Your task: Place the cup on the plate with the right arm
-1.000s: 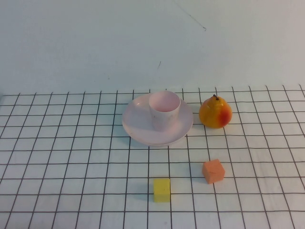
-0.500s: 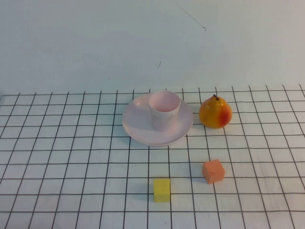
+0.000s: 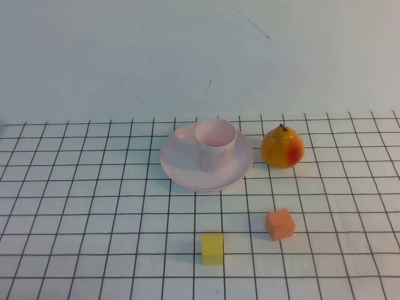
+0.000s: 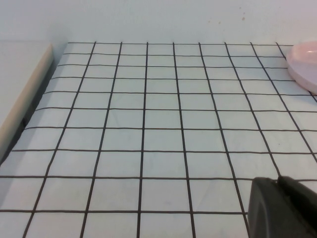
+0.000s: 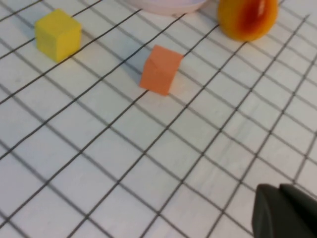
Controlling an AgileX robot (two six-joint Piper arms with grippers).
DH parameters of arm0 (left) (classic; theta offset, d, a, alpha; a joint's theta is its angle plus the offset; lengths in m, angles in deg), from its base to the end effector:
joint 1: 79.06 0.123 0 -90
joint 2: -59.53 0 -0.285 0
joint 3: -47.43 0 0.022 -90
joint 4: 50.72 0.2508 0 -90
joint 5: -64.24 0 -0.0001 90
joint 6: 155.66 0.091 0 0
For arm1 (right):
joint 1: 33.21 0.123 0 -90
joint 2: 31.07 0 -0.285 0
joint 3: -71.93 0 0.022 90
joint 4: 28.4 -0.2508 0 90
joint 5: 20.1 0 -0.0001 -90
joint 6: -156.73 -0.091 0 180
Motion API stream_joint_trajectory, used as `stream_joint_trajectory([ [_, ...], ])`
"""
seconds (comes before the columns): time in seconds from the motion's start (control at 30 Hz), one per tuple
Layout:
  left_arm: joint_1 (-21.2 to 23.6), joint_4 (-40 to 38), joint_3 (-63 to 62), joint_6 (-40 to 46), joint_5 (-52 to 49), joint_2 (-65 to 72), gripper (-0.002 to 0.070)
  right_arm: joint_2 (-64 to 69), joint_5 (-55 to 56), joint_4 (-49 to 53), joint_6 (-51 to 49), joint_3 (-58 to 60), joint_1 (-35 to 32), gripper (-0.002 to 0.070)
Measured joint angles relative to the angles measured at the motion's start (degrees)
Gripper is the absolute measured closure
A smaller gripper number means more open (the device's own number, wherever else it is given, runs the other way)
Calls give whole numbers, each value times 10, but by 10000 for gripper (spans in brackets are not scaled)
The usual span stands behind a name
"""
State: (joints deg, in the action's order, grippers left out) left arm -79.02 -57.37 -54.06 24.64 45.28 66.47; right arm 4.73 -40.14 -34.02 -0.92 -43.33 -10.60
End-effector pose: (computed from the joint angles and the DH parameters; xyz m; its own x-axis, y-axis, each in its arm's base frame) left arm 0.0535 -0.0034 0.1767 -0.2492 -0.1045 -0.9628 0.0098 0.9938 -0.1104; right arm 0.0891 0.0404 0.2192 -0.3272 -0.4540 -0.8288 -0.5303 0.8141 -0.2366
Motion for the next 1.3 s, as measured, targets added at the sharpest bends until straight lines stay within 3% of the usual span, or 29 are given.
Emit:
stream_joint_trajectory([
  [0.27,0,0,0,0,0,0,678,-184,-1,13,0,75,-193,678],
  [0.4,0,0,0,0,0,0,678,-269,-5,6,0,128,-257,678],
  [1.0,0,-1,0,0,-2,0,678,-287,-15,4,-1,140,-268,678],
  [1.3,0,-1,0,0,-2,0,678,-287,-14,34,-55,140,-268,678],
])
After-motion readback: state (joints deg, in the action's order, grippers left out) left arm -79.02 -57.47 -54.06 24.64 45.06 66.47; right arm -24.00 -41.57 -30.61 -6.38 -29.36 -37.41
